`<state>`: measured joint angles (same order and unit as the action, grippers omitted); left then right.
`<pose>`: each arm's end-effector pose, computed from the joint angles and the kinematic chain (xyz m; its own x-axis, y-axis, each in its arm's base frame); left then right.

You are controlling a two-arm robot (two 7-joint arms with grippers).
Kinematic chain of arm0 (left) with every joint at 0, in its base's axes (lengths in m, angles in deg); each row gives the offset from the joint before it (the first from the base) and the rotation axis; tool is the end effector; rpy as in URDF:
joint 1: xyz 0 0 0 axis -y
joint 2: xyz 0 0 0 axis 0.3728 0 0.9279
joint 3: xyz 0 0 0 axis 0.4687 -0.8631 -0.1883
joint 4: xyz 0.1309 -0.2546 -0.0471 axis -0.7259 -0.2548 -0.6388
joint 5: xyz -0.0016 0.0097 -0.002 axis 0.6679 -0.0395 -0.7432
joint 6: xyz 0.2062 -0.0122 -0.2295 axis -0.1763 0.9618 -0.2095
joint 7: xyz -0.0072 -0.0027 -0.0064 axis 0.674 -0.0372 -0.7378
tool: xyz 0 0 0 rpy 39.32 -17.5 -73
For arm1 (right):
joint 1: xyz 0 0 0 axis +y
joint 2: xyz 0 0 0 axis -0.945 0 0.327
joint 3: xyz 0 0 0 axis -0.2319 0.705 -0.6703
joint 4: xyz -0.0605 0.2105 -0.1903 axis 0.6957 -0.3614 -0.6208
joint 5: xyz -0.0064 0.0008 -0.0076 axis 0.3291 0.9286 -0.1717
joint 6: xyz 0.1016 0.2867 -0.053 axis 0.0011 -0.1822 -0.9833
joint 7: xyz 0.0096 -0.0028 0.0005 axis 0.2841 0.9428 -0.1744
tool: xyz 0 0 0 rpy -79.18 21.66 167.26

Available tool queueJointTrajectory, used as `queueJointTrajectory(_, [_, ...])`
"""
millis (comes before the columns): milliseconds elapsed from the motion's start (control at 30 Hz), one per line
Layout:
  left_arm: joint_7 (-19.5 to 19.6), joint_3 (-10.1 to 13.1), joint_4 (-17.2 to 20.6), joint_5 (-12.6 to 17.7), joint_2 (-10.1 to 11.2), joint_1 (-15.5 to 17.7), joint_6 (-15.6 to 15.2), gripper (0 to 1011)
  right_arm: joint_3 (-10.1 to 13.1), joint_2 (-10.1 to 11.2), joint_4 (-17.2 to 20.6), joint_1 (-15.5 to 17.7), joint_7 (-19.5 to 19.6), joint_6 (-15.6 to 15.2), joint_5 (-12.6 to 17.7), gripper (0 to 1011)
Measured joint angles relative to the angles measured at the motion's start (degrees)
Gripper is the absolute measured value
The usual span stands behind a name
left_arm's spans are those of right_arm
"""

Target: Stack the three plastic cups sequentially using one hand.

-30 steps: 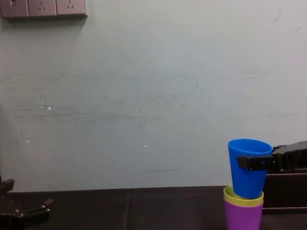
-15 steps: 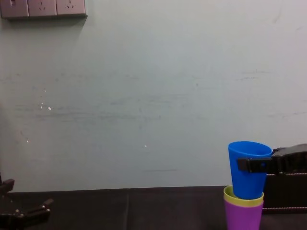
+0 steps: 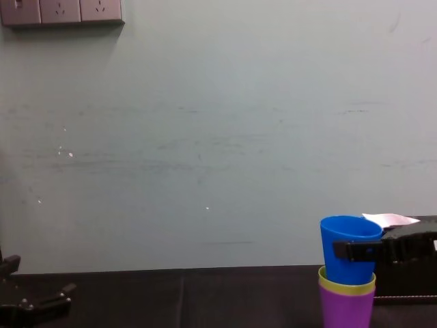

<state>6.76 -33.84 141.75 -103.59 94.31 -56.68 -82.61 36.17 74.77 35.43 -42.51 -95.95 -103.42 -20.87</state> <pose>0.3581 0.0827 -0.3022 0.2924 0.8802 0.3737 -0.9552 0.2874 0.0704 0.4177 -0.0630 -0.2186 0.6296 -0.7753 0.0506 0.7586 0.5993 -0.2556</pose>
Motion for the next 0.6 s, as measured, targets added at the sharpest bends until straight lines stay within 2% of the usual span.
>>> queueJointTrajectory(600, [0.0,0.0,0.0,0.0,0.0,0.0,0.0,1010,-0.11,-0.05,-0.11,-0.03,-0.05,0.01,-0.18,720])
